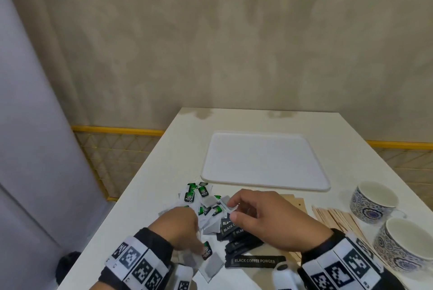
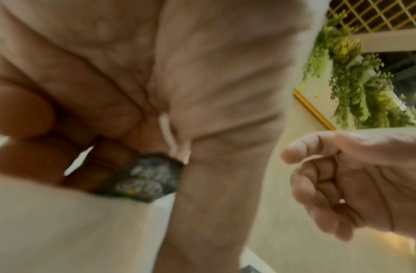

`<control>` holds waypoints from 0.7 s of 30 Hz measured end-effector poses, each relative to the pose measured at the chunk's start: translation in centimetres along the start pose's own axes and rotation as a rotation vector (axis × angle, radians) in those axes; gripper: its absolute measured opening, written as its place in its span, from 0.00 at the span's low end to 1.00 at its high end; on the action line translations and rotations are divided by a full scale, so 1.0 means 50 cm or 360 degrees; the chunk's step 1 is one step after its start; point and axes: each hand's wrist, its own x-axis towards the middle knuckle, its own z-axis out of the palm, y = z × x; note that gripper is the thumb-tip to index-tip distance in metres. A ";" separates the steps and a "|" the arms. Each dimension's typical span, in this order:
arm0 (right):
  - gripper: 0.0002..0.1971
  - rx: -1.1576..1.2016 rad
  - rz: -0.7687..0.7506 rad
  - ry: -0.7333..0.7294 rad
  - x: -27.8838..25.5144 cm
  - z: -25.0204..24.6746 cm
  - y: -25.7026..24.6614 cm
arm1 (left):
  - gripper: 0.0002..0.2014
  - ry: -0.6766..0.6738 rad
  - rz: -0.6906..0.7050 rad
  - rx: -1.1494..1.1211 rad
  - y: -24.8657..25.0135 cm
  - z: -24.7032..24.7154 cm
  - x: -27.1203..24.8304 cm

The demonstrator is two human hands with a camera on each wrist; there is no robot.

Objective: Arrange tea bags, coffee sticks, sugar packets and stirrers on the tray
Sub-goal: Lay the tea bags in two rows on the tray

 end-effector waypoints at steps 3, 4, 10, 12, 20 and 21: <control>0.12 -0.0030 -0.0017 -0.0047 -0.007 -0.002 -0.002 | 0.17 0.0054 0.0000 -0.0055 -0.004 -0.015 -0.009; 0.12 -0.0035 -0.0016 -0.0056 -0.010 -0.003 -0.001 | 0.16 0.0074 -0.0002 -0.0090 -0.007 -0.016 -0.007; 0.12 -0.0039 0.0010 -0.0063 -0.024 0.002 0.010 | 0.23 0.0065 -0.0041 -0.0111 -0.020 0.000 0.000; 0.12 -0.0020 0.0011 -0.0070 -0.027 0.003 0.013 | 0.18 0.0096 -0.0031 -0.0152 -0.025 -0.002 -0.001; 0.14 0.0009 -0.0035 -0.0015 -0.033 0.007 0.007 | 0.14 0.0402 0.0292 -0.0157 -0.032 -0.028 -0.040; 0.15 0.0029 -0.0055 -0.0004 -0.030 0.011 0.004 | 0.10 0.0437 0.0406 -0.0242 -0.027 -0.036 -0.050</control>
